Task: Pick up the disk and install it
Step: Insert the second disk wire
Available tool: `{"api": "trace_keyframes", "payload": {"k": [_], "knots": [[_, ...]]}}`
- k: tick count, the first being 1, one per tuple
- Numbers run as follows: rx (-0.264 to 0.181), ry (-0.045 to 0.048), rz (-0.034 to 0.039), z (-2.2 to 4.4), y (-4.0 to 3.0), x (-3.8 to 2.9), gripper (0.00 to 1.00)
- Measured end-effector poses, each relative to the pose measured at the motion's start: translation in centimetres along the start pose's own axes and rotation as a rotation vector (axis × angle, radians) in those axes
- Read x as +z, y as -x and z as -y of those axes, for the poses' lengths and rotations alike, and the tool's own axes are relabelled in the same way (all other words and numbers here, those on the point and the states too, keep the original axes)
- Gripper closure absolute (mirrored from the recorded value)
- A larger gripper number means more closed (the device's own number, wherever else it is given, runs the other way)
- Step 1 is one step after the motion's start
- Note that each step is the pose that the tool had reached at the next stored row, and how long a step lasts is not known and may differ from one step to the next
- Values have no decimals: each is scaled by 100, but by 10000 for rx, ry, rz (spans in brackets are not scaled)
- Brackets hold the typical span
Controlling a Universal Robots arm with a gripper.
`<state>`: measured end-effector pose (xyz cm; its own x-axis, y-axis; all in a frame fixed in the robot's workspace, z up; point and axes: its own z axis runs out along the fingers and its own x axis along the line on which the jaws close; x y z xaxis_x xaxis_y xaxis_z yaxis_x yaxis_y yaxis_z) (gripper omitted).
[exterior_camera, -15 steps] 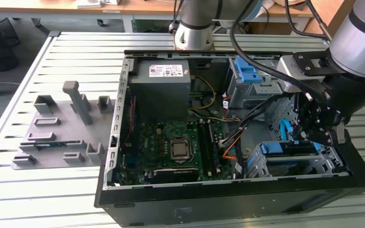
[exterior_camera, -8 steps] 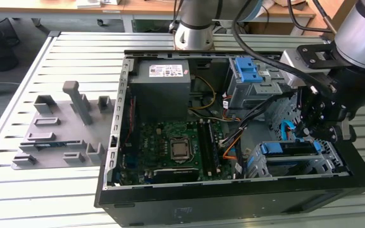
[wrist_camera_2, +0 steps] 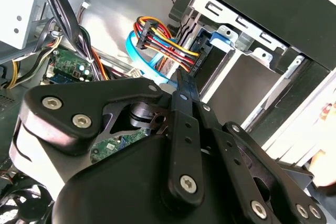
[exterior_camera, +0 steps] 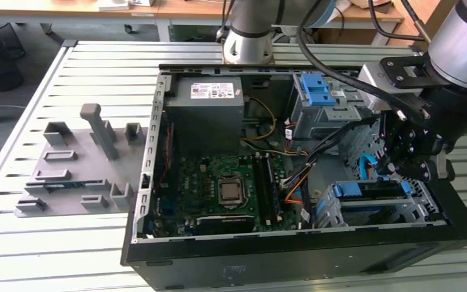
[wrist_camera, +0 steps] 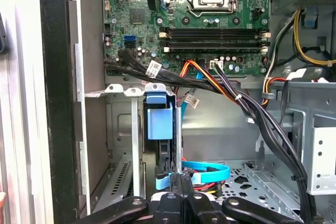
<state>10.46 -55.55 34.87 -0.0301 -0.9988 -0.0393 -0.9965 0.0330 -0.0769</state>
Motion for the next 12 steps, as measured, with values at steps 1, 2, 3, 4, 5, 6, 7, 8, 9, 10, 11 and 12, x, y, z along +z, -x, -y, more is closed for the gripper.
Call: {"api": "trace_keyframes", "payload": {"k": [1,2,3,4,5,6,7,8,9,10,11,12], "knots": [[0,0,1,0,0,0,89],[0,0,2,0,0,0,89],[0,0,2,0,0,0,89],[0,0,1,0,0,0,89],[1,0,2,0,0,0,89],[0,0,4,0,0,0,89],[0,0,3,0,0,0,89],[0,0,4,0,-1,-2,89],[0,0,0,1,-1,-12,82],[0,0,1,2,0,-25,82],[0,0,3,3,1,-38,82],[1,0,4,4,2,-56,82]]}}
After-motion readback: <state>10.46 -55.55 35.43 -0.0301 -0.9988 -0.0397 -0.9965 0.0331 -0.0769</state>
